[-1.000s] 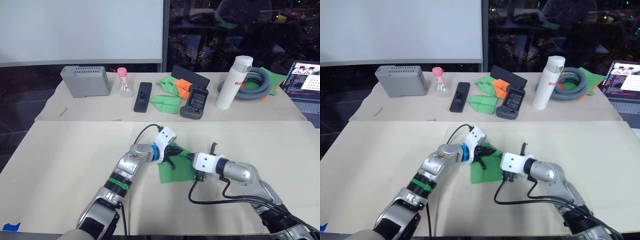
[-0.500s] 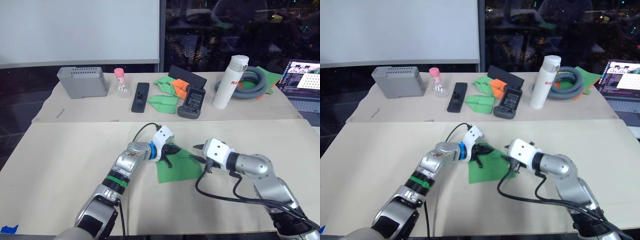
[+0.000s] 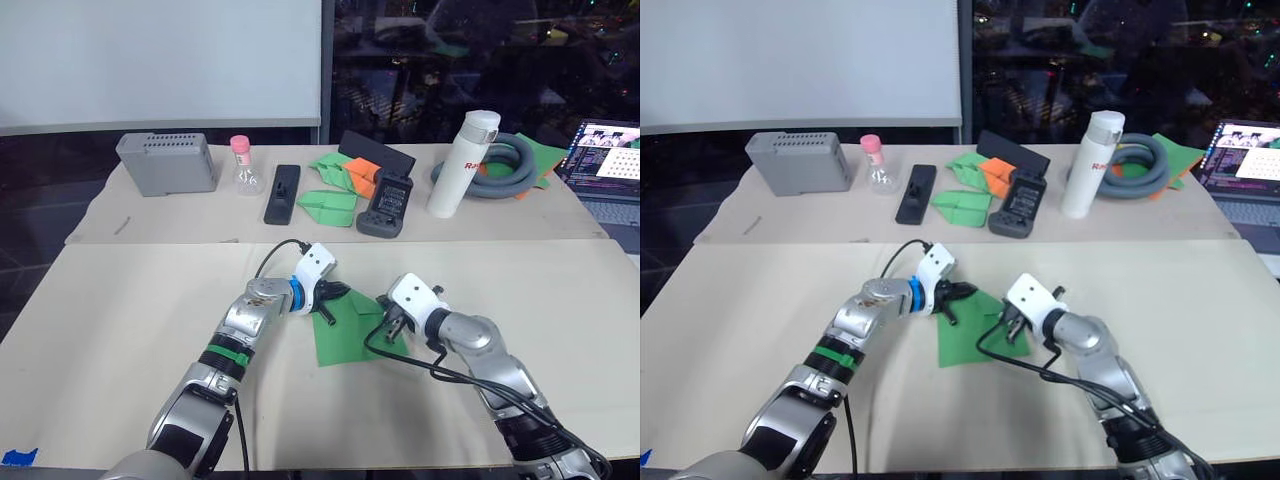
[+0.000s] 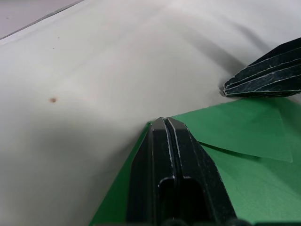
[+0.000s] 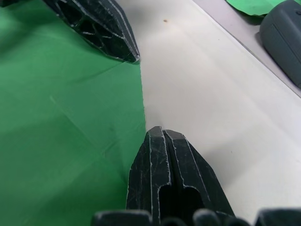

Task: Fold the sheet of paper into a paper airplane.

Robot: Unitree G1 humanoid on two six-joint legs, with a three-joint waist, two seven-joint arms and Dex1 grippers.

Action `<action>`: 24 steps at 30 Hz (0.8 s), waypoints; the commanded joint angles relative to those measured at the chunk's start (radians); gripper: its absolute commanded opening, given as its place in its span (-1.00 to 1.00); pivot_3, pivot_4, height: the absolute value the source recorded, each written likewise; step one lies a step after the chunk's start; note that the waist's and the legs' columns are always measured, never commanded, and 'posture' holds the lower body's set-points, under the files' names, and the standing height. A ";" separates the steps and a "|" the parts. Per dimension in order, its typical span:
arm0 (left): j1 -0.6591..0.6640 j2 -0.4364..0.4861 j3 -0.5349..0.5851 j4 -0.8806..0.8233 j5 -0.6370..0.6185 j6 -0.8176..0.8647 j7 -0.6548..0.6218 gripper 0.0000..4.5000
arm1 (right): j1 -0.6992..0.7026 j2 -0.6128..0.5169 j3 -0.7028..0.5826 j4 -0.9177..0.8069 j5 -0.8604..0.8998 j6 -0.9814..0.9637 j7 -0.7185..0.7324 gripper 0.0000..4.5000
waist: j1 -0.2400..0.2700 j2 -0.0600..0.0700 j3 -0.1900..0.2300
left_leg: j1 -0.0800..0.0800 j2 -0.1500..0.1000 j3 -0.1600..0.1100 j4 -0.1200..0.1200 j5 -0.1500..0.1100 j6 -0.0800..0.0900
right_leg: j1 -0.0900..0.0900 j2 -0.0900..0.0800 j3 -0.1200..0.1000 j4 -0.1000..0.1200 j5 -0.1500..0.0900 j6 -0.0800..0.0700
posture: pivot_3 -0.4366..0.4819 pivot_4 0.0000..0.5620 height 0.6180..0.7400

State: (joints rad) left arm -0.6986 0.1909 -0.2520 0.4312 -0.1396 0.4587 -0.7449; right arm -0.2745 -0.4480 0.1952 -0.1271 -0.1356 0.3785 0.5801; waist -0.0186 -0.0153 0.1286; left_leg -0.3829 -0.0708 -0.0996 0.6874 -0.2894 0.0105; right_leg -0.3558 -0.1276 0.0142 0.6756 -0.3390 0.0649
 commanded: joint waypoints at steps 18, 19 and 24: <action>0.015 -0.040 -0.025 0.005 0.036 0.006 -0.019 -1.00 | 0.001 0.041 0.045 -0.023 -0.038 -0.112 -0.065 -0.98 | 0.000 0.000 0.000 | 0.000 0.000 0.000 0.000 0.000 0.000 | 0.000 0.000 0.000 0.001 0.000 0.000 | -0.05 -0.47 1.00; 0.018 -0.041 -0.026 0.002 0.037 0.008 -0.019 -1.00 | -0.006 0.044 0.041 -0.027 -0.030 -0.122 -0.064 -0.98 | 0.001 0.000 0.000 | 0.000 0.000 0.000 0.000 0.000 0.000 | 0.000 0.000 0.000 0.001 0.000 0.000 | -0.05 -0.47 1.00; 0.030 -0.043 -0.035 -0.004 0.043 0.012 -0.020 -1.00 | -0.030 0.046 0.028 -0.016 0.011 -0.154 -0.035 -0.98 | 0.001 0.000 0.000 | -0.001 0.000 0.000 0.000 0.000 0.000 | -0.001 0.000 0.000 0.001 0.000 0.000 | -0.05 -0.47 1.00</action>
State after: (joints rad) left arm -0.6895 0.1514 -0.2602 0.4261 -0.1161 0.4593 -0.7557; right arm -0.2937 -0.4033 0.2518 -0.1273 -0.1546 0.2479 0.5298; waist -0.0177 -0.0153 0.1287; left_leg -0.3834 -0.0711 -0.0996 0.6873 -0.2894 0.0106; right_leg -0.3566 -0.1277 0.0143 0.6763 -0.3390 0.0649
